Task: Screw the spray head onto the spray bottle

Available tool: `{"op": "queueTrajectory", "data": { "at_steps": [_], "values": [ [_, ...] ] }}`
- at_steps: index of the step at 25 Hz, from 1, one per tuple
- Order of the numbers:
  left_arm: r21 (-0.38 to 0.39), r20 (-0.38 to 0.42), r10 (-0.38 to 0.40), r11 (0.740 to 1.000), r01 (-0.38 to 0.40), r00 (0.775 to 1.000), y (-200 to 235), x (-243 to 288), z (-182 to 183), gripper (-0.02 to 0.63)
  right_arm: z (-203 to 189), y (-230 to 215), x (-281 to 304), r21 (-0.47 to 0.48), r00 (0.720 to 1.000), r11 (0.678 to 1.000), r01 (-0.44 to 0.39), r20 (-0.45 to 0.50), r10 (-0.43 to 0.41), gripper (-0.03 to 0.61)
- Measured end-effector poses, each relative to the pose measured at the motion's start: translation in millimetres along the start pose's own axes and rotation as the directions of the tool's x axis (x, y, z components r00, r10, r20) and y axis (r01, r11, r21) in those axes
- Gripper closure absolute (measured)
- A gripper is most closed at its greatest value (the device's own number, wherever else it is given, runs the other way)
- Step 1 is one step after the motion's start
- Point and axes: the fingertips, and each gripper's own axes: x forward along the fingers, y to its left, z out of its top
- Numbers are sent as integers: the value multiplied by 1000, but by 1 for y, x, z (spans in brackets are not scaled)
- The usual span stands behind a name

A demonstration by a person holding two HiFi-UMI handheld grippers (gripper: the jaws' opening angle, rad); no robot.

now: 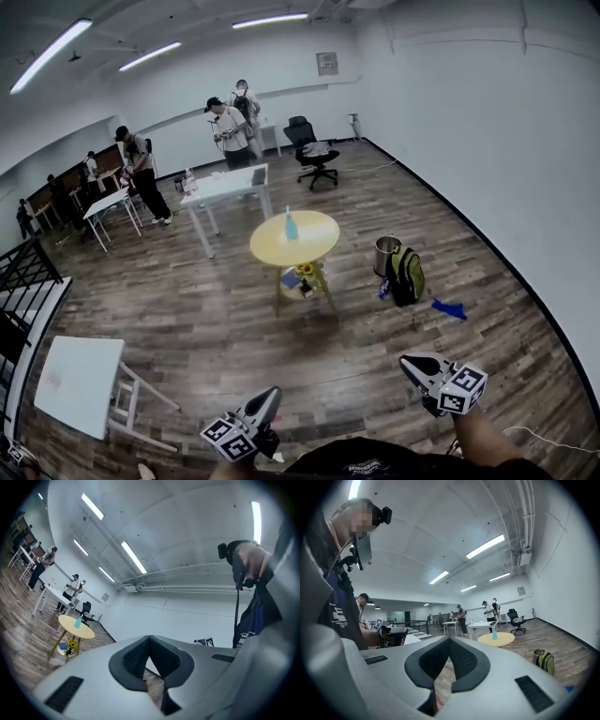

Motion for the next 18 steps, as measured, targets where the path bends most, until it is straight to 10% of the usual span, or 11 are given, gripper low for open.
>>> {"op": "queueTrajectory", "data": {
  "at_steps": [7,18],
  "values": [
    [18,-2,-36,999,36,999,138,-20,91,607,37,6,145,5,996,998,63,55,-64,566],
    [-24,0,-1,1000,1,1000,296,-12,136,607,28,-33,309,48,998,998,52,26,-53,566]
  ]
}}
